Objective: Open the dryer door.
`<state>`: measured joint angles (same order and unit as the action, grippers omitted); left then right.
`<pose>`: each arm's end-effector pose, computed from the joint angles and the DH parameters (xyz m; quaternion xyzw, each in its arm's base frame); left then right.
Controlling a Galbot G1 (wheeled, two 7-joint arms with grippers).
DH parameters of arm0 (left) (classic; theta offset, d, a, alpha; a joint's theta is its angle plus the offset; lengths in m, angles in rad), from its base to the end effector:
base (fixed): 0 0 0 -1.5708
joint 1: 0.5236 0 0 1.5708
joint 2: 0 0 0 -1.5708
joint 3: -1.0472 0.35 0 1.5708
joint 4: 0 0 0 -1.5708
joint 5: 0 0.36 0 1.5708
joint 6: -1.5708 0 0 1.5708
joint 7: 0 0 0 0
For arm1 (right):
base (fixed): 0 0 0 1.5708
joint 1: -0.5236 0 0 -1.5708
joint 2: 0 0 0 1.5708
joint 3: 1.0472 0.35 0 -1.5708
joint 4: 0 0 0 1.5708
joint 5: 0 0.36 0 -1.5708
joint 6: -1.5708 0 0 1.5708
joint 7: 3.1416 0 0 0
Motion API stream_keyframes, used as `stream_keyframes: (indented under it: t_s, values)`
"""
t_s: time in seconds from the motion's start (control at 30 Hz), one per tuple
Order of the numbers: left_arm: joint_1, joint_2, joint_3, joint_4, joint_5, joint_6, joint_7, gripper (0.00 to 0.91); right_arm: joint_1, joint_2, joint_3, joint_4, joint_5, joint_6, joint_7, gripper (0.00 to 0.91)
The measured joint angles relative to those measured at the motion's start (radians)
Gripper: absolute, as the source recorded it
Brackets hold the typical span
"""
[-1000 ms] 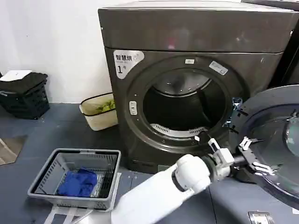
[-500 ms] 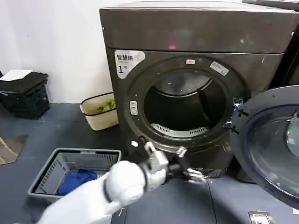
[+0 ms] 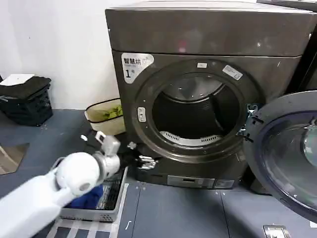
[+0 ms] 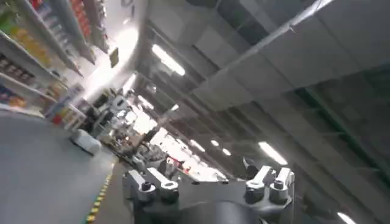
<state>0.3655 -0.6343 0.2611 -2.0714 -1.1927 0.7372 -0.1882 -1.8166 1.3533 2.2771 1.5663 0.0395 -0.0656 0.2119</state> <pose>0.3530 0.0105 -0.0803 -0.3403 -0.9055 -0.1113 0.2278 -0.2327 -0.4215 -0.1463 -0.7586 -0.5447 0.3308 0.1354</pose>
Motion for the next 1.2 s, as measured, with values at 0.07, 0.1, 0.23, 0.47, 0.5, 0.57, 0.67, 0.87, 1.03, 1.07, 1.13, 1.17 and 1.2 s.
stream_keyframes:
  t_s: [0.07, 0.1, 0.23, 0.47, 0.5, 0.57, 0.67, 0.87, 1.03, 1.07, 1.13, 1.17, 1.2]
  values:
    - [-0.017, 0.039, 0.000, 0.013, -0.073, 0.000, -0.039, 0.907, 0.002, 0.007, -0.008, 0.010, 0.030, 0.002, -0.019, 0.907]
    - [-0.020, 0.056, 0.000, 0.022, -0.112, 0.000, -0.065, 0.907, 0.004, 0.009, -0.013, 0.015, 0.040, 0.000, -0.025, 0.907]
    - [-0.024, 0.105, 0.003, 0.055, -0.252, 0.000, -0.171, 0.907, 0.009, 0.010, -0.030, 0.029, 0.100, -0.002, -0.044, 0.907]
    - [-0.035, 0.166, -0.009, 0.121, -0.571, -0.001, -0.420, 0.907, 0.016, 0.007, -0.058, 0.030, 0.179, -0.005, -0.072, 0.907]
    - [-0.034, 0.176, -0.017, 0.131, -0.624, -0.001, -0.452, 0.907, 0.019, 0.007, -0.061, 0.030, 0.186, -0.004, -0.074, 0.907]
    - [-0.033, 0.191, -0.028, 0.147, -0.702, -0.001, -0.507, 0.907, 0.023, 0.008, -0.067, 0.033, 0.196, 0.001, -0.076, 0.907]
    - [-0.030, 0.215, -0.047, 0.173, -0.832, -0.001, -0.574, 0.907, 0.026, 0.013, -0.077, 0.039, 0.211, 0.002, -0.079, 0.907]
    - [0.010, 0.258, -0.102, 0.234, -1.003, -0.001, -0.622, 0.907, 0.033, 0.030, -0.094, 0.055, 0.264, 0.008, -0.092, 0.907]
    - [0.057, 0.285, -0.148, 0.270, -1.060, -0.001, -0.649, 0.907, 0.040, 0.031, -0.096, 0.058, 0.301, 0.033, -0.093, 0.907]
    - [0.067, 0.288, -0.157, 0.279, -1.066, -0.001, -0.657, 0.907, 0.040, 0.031, -0.096, 0.057, 0.306, 0.037, -0.093, 0.907]
    - [0.093, 0.295, -0.182, 0.293, -1.086, -0.001, -0.669, 0.907, 0.040, 0.031, -0.091, 0.050, 0.318, 0.041, -0.092, 0.907]
    - [0.105, 0.300, -0.196, 0.302, -1.094, -0.001, -0.674, 0.907, 0.040, 0.030, -0.088, 0.047, 0.321, 0.042, -0.092, 0.907]
    - [0.117, 0.304, -0.211, 0.310, -1.103, -0.001, -0.679, 0.907, 0.039, 0.030, -0.085, 0.043, 0.327, 0.047, -0.089, 0.907]
